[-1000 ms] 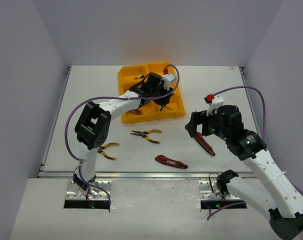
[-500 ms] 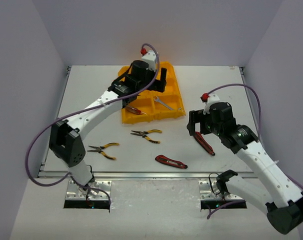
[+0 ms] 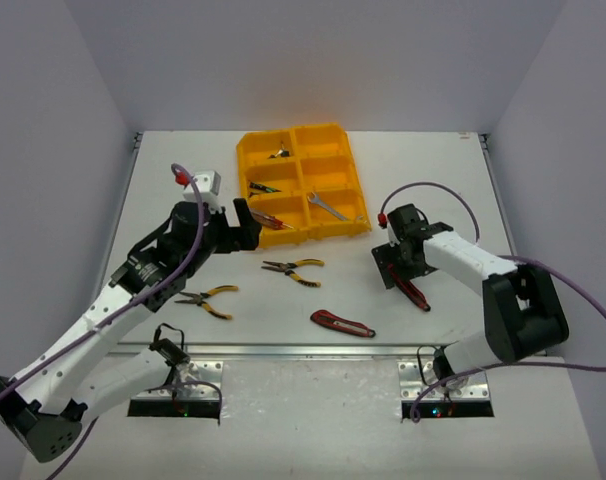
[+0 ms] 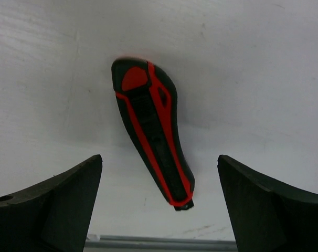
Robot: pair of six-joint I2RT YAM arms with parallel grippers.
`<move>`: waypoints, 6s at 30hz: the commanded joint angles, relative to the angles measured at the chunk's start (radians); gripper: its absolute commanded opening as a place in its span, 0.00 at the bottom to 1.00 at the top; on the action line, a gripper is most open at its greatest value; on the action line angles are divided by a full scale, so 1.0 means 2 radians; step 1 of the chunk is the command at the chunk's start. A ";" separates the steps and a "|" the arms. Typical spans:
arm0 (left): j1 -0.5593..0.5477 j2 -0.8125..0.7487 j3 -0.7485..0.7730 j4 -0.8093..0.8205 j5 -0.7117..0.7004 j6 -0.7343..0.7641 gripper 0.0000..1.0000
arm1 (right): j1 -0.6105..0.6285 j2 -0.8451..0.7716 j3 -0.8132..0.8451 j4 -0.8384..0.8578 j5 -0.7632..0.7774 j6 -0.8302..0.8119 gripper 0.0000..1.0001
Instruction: Sort the tools into containers
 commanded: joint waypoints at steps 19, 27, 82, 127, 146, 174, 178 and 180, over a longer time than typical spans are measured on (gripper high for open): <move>0.001 -0.145 -0.081 0.009 0.015 0.028 1.00 | 0.029 -0.045 0.140 0.079 0.022 -0.081 0.00; 0.001 -0.147 -0.084 0.003 -0.007 0.020 1.00 | 0.049 0.122 0.274 0.282 -0.034 -0.349 0.00; 0.007 -0.179 -0.080 -0.016 -0.070 -0.002 1.00 | 0.272 -0.019 0.067 -0.010 -0.055 0.045 0.97; 0.007 -0.204 -0.085 -0.012 -0.068 -0.001 1.00 | 0.139 0.057 0.245 0.238 -0.048 -0.353 0.00; 0.007 -0.192 -0.086 -0.004 -0.047 0.007 1.00 | 0.043 0.375 0.509 0.287 -0.252 -0.542 0.07; 0.016 -0.183 -0.078 -0.028 -0.122 -0.024 1.00 | 0.047 0.180 0.427 0.254 -0.267 -0.171 0.99; 0.032 -0.164 -0.063 -0.070 -0.202 -0.070 1.00 | 0.057 0.151 0.427 0.145 -0.201 0.000 0.99; 0.040 -0.156 -0.056 -0.097 -0.237 -0.100 1.00 | 0.083 0.119 0.404 0.119 -0.156 0.043 0.99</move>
